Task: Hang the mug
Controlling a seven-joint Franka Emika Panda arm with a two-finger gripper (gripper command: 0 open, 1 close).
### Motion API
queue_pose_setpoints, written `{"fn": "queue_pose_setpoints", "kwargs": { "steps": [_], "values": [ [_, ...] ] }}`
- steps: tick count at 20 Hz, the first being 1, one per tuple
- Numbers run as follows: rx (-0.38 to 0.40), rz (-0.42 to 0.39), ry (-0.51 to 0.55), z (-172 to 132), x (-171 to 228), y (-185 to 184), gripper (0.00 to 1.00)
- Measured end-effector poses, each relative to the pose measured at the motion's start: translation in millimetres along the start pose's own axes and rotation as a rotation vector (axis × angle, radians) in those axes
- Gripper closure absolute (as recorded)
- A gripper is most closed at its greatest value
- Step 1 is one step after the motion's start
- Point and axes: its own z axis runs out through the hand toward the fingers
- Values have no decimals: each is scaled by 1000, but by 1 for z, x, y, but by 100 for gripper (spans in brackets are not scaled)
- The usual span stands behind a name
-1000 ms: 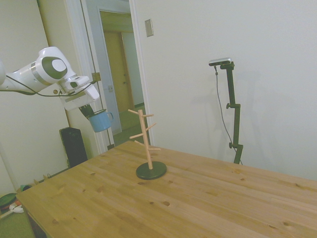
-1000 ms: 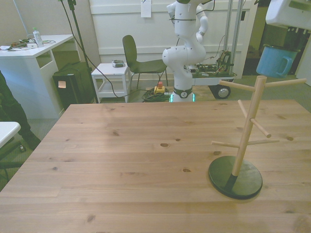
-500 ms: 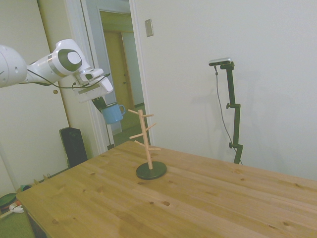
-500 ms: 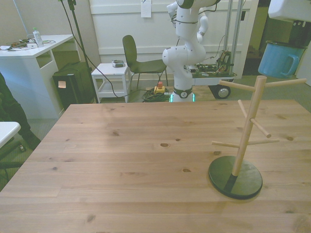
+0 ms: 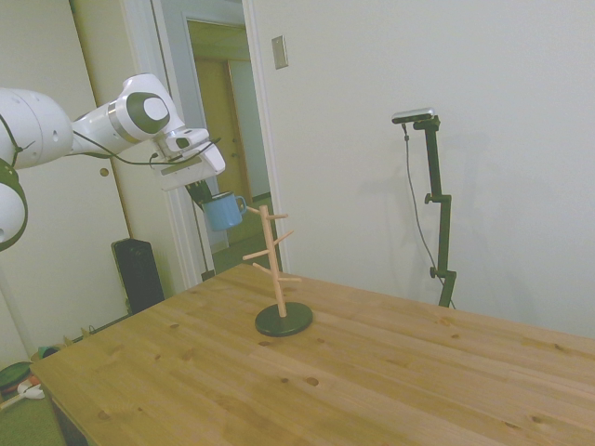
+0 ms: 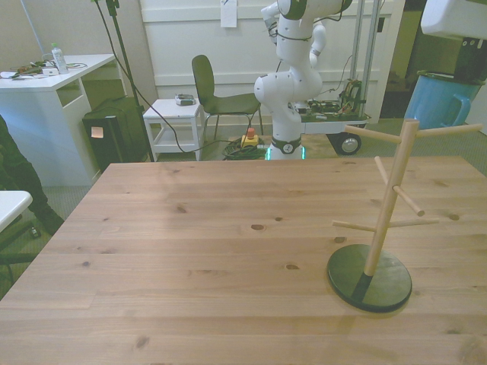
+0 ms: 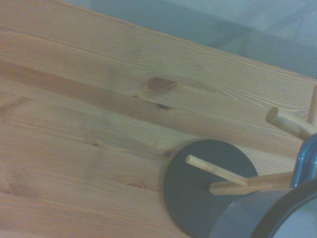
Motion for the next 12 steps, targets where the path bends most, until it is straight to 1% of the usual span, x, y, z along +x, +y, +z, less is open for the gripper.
{"fn": "queue_pose_setpoints", "kwargs": {
  "steps": [4, 9, 12],
  "values": [
    [2, -10, -6, -2, -4, -5, 100],
    [10, -46, -14, -3, -21, -23, 100],
    [5, -52, -18, -3, -23, -31, 100]
  ]
}}
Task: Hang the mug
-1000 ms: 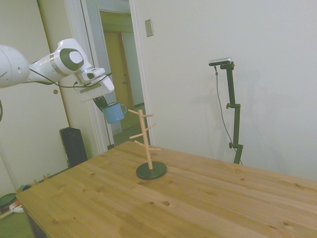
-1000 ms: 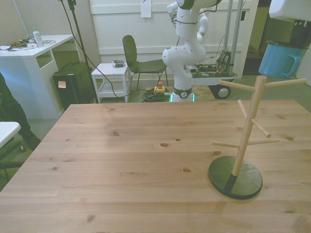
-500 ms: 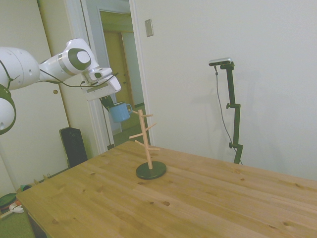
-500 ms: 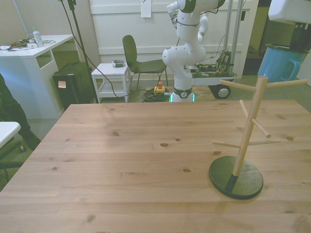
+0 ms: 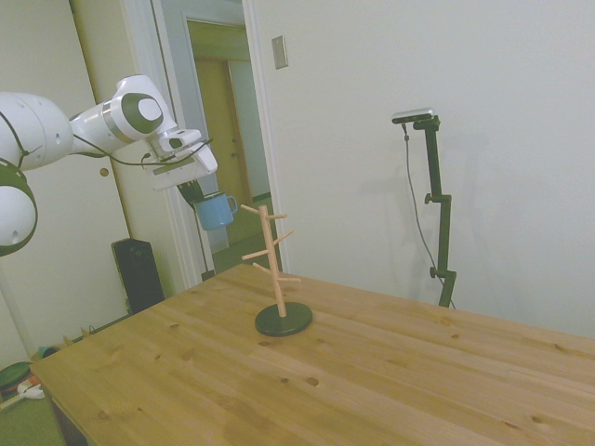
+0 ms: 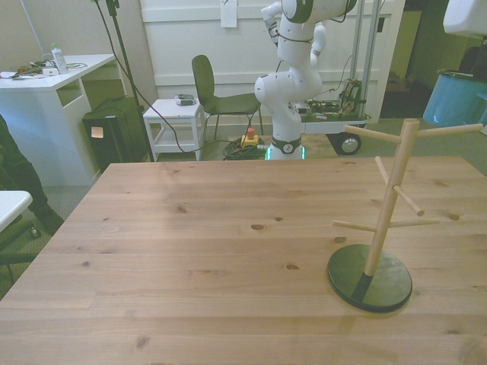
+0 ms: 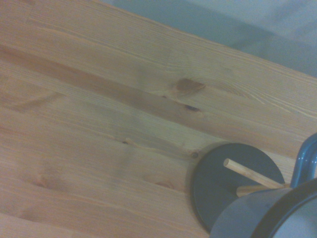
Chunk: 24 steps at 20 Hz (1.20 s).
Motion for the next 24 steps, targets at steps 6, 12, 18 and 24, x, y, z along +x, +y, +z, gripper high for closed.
{"fn": "queue_pose_setpoints", "kwargs": {
  "steps": [6, 12, 18, 24],
  "values": [
    [-3, 15, -3, 4, 12, -10, 100],
    [0, 27, -5, 5, 20, -14, 100],
    [-5, 46, -3, 8, 31, -7, 100],
    [-20, 76, -6, 14, 50, 17, 100]
  ]
}}
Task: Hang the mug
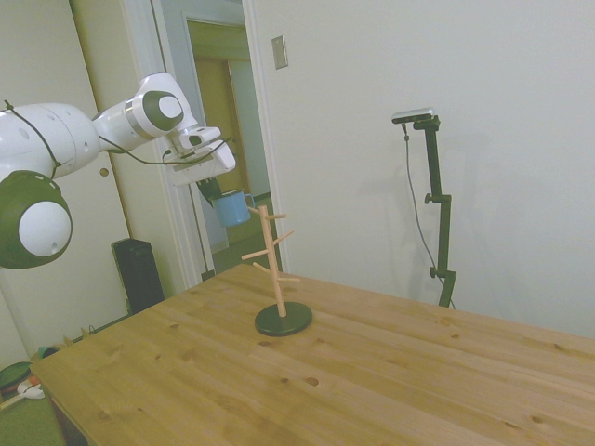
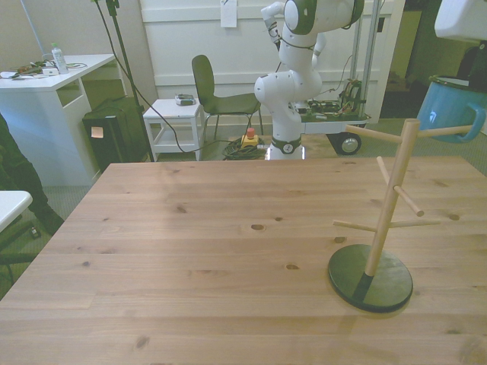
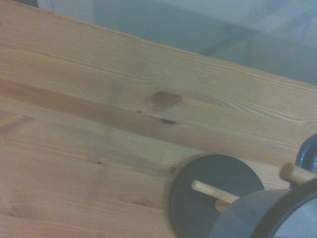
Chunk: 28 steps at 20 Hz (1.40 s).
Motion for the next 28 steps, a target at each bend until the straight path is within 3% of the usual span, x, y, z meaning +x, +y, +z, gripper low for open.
{"fn": "queue_pose_setpoints", "kwargs": {
  "steps": [4, 5, 9, 15, 28],
  "values": [
    [-7, 5, 8, 15, 1, 20, 100],
    [-12, 2, 9, 20, -3, 24, 0],
    [-22, -14, 7, 33, -24, 41, 0],
    [-14, -3, 0, 28, -37, 66, 0],
    [-7, -5, 8, 24, -51, 82, 0]
  ]
}}
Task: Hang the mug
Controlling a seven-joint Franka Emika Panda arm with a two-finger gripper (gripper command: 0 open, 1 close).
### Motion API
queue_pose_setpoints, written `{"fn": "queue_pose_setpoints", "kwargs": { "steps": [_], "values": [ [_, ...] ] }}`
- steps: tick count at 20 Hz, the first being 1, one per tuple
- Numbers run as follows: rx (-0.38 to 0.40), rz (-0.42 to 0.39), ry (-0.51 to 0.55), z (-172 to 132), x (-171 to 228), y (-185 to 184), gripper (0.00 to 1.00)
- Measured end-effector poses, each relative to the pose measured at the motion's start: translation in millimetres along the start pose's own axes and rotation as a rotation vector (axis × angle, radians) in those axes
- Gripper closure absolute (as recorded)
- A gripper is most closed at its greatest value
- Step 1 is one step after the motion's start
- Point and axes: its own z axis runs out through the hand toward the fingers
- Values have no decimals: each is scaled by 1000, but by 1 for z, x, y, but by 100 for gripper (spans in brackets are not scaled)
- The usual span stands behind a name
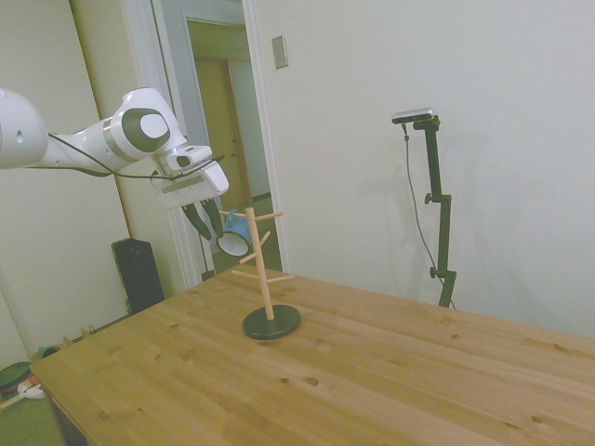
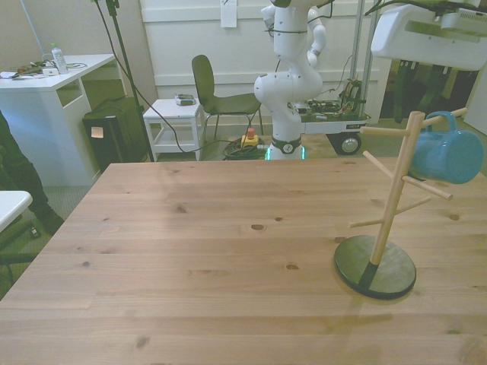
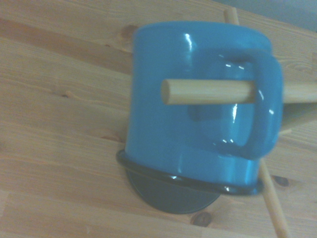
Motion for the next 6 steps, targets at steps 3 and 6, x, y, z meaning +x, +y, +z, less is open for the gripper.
{"fn": "queue_pose_setpoints", "kwargs": {
  "steps": [3, 6],
  "values": [
    [24, -7, -17, -2, -29, 8, 0],
    [49, 32, -34, -8, -65, 31, 0]
  ]
}}
